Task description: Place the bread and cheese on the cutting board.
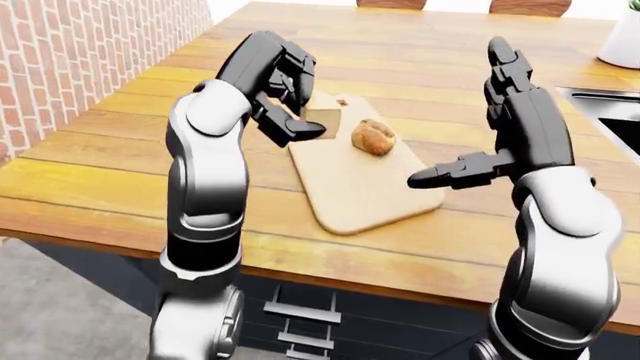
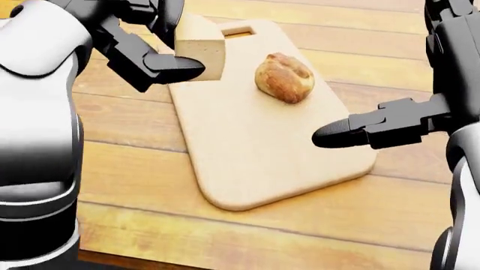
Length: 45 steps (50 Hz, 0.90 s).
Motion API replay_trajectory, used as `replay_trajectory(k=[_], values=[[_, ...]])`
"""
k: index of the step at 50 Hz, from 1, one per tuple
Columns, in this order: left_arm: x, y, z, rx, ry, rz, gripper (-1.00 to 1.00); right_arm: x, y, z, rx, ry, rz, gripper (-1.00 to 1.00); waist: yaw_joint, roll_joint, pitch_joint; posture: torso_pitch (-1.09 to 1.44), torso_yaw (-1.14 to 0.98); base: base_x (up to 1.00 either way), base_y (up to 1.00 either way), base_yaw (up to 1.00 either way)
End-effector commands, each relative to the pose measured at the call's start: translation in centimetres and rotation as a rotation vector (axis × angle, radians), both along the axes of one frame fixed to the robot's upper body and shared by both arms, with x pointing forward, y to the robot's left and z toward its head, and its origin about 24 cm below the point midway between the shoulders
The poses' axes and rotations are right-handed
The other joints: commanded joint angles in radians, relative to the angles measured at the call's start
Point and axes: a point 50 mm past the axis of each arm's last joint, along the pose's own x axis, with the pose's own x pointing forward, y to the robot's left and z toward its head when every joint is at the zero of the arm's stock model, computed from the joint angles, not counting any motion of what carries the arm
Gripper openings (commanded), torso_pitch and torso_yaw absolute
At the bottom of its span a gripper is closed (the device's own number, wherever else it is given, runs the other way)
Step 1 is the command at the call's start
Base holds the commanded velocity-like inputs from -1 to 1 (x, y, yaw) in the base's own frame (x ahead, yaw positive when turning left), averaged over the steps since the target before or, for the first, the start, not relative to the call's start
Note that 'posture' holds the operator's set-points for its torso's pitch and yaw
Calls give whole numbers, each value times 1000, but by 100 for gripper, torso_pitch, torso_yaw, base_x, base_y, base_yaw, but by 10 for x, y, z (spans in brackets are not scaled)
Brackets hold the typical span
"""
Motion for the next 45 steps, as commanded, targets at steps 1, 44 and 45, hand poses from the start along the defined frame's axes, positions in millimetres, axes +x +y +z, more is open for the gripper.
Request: replay_trajectory(k=[1,44,45], values=[[-3,-8,19,-1,-102,-26,-100,-6,0,13,-17,-74,-2,100,1,-2,-28,0,0,0,0,0],[6,-44,-54,-39,46,-129,-94,-28,-23,14,27,-107,-92,100,0,-13,-30,0,0,0,0,0],[6,-43,-55,-38,50,-130,-97,-28,-23,14,28,-108,-94,100,1,-14,-31,0,0,0,0,0]])
